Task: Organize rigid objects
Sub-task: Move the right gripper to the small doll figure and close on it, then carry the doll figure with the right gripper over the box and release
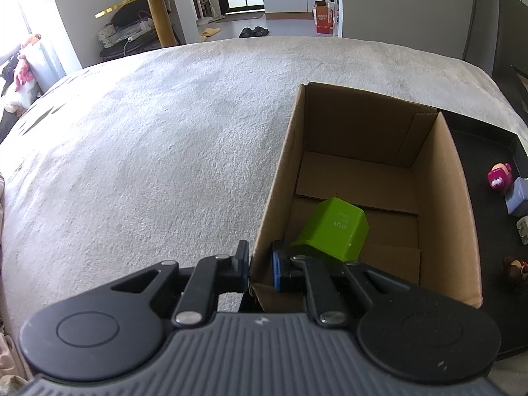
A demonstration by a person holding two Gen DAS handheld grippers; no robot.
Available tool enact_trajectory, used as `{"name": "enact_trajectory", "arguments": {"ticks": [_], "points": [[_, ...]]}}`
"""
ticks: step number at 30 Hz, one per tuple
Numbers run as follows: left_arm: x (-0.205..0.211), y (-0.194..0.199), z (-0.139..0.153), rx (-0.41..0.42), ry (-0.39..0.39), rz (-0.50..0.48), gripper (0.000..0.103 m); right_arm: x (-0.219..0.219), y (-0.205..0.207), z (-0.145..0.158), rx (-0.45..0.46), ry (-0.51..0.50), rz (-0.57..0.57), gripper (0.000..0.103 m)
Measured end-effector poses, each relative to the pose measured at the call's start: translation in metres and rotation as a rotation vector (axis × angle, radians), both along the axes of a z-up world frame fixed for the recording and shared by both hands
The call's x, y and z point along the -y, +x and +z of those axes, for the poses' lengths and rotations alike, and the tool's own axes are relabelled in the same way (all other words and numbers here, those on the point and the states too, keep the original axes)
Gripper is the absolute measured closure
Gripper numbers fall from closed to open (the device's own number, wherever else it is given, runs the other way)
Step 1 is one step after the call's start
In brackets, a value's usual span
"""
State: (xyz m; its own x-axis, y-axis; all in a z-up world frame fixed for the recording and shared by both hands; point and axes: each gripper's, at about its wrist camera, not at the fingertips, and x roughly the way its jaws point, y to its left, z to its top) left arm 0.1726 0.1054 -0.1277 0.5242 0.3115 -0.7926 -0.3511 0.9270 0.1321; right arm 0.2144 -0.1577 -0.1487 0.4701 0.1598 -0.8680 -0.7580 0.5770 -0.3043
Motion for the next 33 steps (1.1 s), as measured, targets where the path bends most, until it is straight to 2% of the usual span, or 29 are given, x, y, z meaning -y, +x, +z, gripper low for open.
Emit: {"name": "enact_trajectory", "arguments": {"ticks": [19, 26, 33], "points": [[-0.002, -0.002, 0.002, 0.009, -0.009, -0.009, 0.091, -0.051, -0.006, 0.052, 0.092, 0.073, -0.021, 0.077], [-0.004, -0.002, 0.002, 0.013, -0.023, -0.003, 0.091, -0.072, -0.003, 0.061, 0.106, 0.086, 0.002, 0.077], [-0.001, -0.001, 0.001, 0.007, 0.002, -0.006, 0.091, -0.088, 0.006, 0.062, 0.117, 0.084, 0.022, 0.077]]}}
